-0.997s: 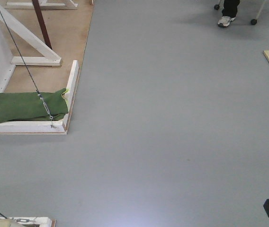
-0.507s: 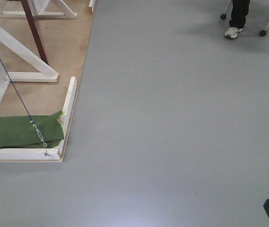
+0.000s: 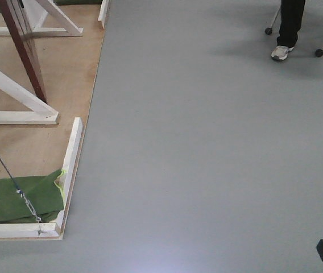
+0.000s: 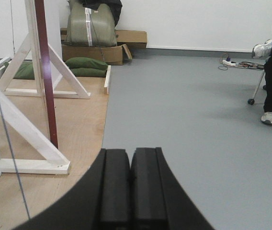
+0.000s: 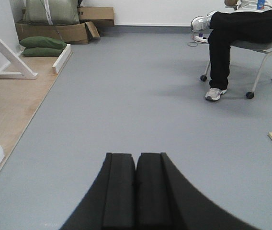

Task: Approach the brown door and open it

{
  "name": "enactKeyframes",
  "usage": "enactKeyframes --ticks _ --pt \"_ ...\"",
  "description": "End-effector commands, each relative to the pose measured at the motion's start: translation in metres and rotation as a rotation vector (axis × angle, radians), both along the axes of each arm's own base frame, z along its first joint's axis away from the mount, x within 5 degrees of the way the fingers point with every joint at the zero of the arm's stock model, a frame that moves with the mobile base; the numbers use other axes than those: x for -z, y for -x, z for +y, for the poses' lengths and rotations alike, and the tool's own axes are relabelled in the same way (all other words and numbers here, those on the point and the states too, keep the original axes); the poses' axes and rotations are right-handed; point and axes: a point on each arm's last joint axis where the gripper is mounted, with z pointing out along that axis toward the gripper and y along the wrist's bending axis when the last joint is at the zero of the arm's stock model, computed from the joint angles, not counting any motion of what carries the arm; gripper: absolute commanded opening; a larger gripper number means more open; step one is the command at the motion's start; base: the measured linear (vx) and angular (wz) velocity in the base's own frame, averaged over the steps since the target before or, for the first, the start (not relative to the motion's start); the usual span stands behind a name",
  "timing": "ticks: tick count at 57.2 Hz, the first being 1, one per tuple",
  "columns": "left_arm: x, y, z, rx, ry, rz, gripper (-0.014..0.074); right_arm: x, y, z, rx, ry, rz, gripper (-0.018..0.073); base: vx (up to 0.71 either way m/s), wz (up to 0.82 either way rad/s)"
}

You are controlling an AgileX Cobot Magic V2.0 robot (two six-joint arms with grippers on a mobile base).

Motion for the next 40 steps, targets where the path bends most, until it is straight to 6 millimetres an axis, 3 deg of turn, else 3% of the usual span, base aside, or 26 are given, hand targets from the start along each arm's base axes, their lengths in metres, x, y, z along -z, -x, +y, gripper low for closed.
enactKeyframes --ticks 1,40 --pt "-0.0152 0.0011 0.0 0.001 0.008 -0.112 -0.0003 -0.0065 -0.0007 -0.0003 0.001 0.013 -0.089 0.0 0.42 -0.03" --pt "-0.0152 0.0011 0.0 0.001 0.008 -0.112 -0.0003 -0.0066 -0.0007 -0.0003 0.001 0.013 -0.09 0.0 0.44 -0.01"
